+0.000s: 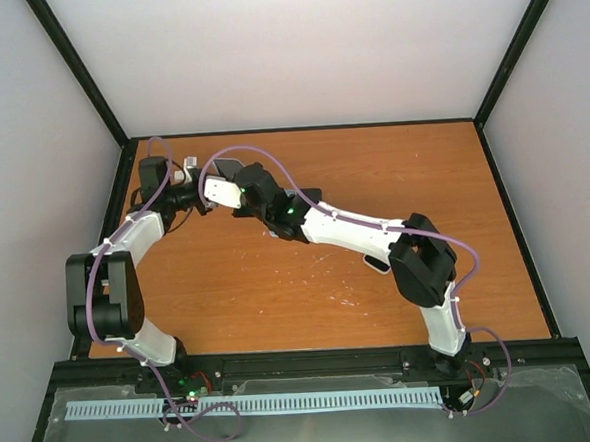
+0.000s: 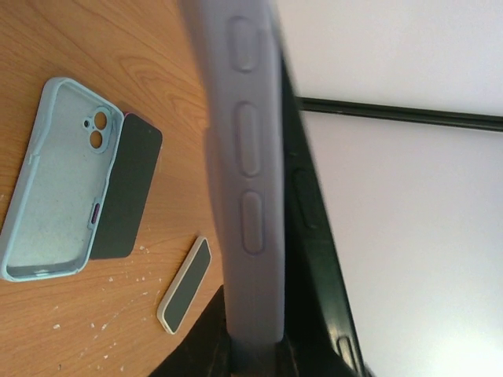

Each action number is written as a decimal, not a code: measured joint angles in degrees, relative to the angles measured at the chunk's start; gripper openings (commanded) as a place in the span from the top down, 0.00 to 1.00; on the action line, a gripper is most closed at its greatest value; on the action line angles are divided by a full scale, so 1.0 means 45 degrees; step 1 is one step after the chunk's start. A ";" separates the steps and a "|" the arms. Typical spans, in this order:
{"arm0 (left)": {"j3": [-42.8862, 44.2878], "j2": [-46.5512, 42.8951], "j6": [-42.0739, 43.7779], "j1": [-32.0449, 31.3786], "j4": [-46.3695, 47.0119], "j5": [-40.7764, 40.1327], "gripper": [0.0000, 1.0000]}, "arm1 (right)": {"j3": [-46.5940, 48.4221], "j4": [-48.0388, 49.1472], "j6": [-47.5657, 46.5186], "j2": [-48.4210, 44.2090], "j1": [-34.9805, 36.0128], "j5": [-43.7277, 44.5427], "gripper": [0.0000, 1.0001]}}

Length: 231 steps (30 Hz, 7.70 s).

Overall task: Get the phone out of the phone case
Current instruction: Remove the phone case from the phone, then place the phone case at the center of the board, then place the phone at the center of the board.

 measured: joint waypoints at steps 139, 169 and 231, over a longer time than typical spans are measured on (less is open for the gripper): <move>0.2463 0.0253 0.8718 0.0874 -0.4983 -0.2565 0.00 | -0.4522 -0.0641 0.2608 -0.5945 -0.4095 -0.2637 0.97; 0.0952 -0.0884 0.1758 0.0641 0.0267 0.2934 0.43 | -0.7315 0.7601 -0.6300 -0.4541 -0.0092 -0.1039 0.97; 0.2293 -0.0121 0.9879 0.0447 -0.2191 0.3585 0.99 | -0.1292 -0.5328 0.4915 -0.4852 -0.4410 -0.9496 0.10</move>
